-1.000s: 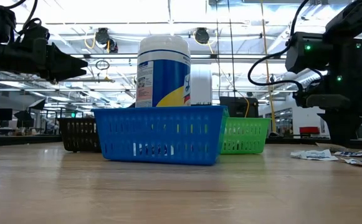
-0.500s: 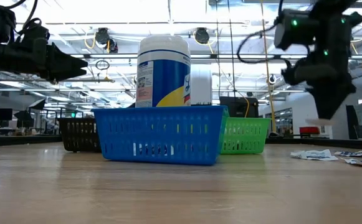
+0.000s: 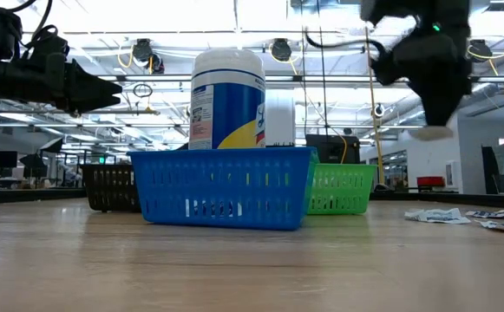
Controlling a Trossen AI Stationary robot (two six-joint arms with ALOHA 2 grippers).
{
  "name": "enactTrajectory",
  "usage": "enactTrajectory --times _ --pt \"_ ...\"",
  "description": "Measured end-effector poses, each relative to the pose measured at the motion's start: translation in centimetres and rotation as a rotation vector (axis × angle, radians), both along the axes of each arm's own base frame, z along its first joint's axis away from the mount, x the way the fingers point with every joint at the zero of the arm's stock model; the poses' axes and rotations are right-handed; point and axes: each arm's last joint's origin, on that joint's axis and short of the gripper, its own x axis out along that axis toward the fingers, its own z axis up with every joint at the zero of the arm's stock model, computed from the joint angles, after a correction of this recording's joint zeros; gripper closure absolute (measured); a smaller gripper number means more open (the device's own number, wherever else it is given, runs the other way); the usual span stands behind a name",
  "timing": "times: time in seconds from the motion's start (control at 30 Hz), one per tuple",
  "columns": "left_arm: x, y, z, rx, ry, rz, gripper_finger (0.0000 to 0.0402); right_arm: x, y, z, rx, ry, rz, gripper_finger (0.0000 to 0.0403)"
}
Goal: Pick & Place First Aid Supplies
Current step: Put the blue alcohol pad into the blue bin
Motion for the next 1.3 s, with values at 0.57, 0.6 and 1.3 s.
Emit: enactTrajectory --times 0.57,0.6,1.3 --pt "0.0 0.0 0.0 0.000 0.000 0.000 0.0004 11.3 7.9 3.4 -0.062 -0.136 0.339 0.0403" --pt "0.0 0.0 0.0 0.000 0.000 0.000 0.0004 11.9 8.2 3.4 -0.063 -0.141 0.344 0.0403" --pt "0.0 0.0 0.0 0.000 0.000 0.000 0.0004 19.3 10.7 -1.0 -0.088 -0.275 0.419 0.0403"
